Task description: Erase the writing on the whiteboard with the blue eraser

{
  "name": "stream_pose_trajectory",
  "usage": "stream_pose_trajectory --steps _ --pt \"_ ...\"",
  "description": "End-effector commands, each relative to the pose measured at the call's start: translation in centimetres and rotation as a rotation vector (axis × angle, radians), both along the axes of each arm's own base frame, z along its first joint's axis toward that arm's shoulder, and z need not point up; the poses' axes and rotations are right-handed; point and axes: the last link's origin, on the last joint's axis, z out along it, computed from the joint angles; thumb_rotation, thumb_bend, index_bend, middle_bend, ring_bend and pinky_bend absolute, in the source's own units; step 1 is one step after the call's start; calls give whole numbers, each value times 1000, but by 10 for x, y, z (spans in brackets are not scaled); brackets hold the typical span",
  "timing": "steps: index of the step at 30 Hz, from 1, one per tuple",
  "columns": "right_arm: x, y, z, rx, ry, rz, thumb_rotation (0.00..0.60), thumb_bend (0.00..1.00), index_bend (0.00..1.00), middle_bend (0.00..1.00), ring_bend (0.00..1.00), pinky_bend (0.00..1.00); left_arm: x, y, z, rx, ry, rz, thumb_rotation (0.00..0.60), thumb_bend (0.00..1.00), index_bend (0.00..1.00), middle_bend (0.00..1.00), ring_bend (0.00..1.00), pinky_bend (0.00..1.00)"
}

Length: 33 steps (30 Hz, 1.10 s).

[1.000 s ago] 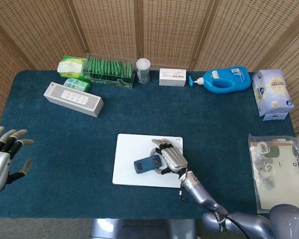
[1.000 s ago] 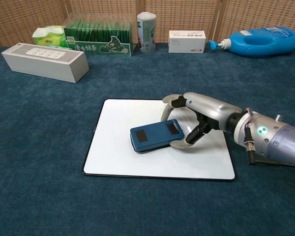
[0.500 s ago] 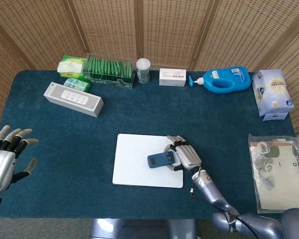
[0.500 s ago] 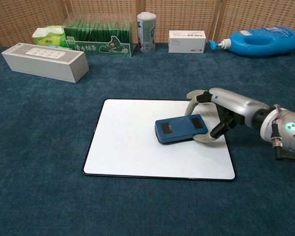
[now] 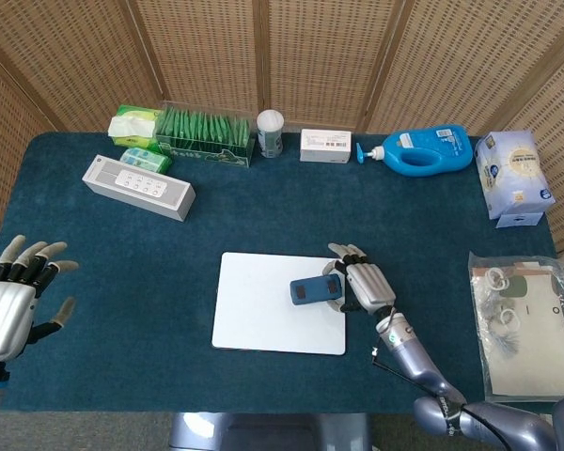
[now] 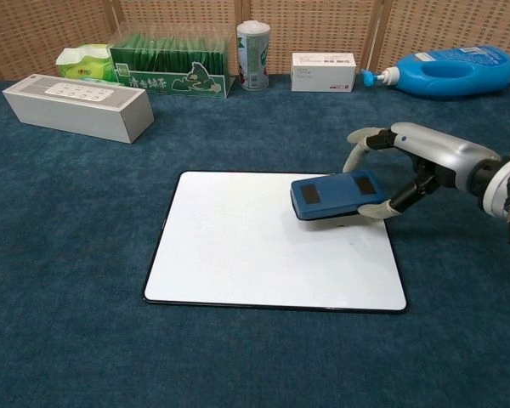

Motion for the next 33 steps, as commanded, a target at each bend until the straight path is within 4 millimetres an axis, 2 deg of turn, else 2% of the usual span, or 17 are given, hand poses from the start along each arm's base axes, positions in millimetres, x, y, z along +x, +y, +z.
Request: stream_pose_trajectory --steps 1,5,12,18,23,27,31,33 --pt "9 -1 -9 25 -10 10 600 243 739 85 0 0 -2 -1 2 4 4 10 600 438 323 206 162 0" --pt "23 1 -27 68 -19 31 600 242 739 85 0 0 -6 -3 5 10 6 21 600 438 322 206 161 0" --pt "28 3 -38 88 -22 39 600 242 739 85 0 0 -7 -3 5 5 5 25 600 438 322 205 162 0" --pt "25 4 -42 97 -13 28 600 243 739 86 0 0 -7 -3 5 8 7 25 600 438 323 204 162 0" --pt "4 6 -31 69 4 -12 600 242 739 85 0 0 -5 -2 4 5 4 19 600 438 322 204 161 0" --pt "-4 7 -25 59 7 -28 600 243 739 86 0 0 -4 -2 4 4 4 13 600 438 322 204 161 0" --pt "-16 8 -14 34 15 -50 600 242 739 86 0 0 -1 -1 3 1 5 5 600 438 322 204 161 0" --pt "-25 6 -3 4 26 -66 600 243 739 86 0 0 -1 -1 3 6 5 5 600 438 322 204 161 0"
